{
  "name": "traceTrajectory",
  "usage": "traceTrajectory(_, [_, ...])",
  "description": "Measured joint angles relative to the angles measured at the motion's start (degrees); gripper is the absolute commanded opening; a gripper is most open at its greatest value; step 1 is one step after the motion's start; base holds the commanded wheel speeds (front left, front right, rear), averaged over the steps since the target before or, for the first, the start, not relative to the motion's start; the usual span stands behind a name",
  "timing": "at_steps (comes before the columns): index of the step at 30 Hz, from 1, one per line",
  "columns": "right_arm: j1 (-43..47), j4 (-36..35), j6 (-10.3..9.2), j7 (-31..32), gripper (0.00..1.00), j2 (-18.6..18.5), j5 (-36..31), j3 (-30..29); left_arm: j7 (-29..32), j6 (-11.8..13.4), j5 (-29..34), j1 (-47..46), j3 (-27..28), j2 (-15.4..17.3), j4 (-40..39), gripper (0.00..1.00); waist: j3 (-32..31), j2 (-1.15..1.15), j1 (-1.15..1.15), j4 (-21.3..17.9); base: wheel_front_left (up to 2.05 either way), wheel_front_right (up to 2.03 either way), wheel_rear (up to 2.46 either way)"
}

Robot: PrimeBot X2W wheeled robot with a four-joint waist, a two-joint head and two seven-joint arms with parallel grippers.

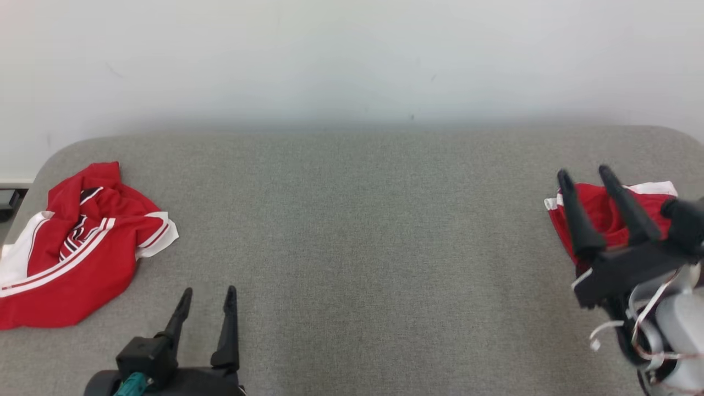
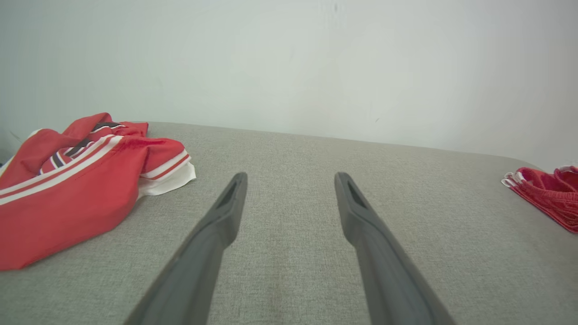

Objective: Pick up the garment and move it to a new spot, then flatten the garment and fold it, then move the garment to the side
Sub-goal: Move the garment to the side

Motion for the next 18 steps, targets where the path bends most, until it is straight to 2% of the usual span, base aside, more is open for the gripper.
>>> traceTrajectory(6, [5.74,-2.66,-1.09,-3.83,1.00,0.92,-3.30,1.02,-0.16,0.43,0.00,1.99,1.31,0.10,-1.20,1.00,-1.39,0.00,0.00,-0.70,0.00,0.00,0.00])
traceTrajectory(11, [10.62,-2.93,-2.02,-5.69,1.00,3.10,-4.01,-0.19,-0.16,0.43,0.00,3.18,2.34,0.11,-2.52,1.00,-2.05,0.00,0.00,-1.45,0.00,0.00,0.00])
traceTrajectory(18, [14.97,-3.01,-2.08,-6.50,1.00,3.86,-7.93,-1.48,-0.08,0.45,0.74,4.44,2.83,0.12,-2.98,1.00,-2.25,0.00,0.01,-2.26,0.00,0.00,0.00])
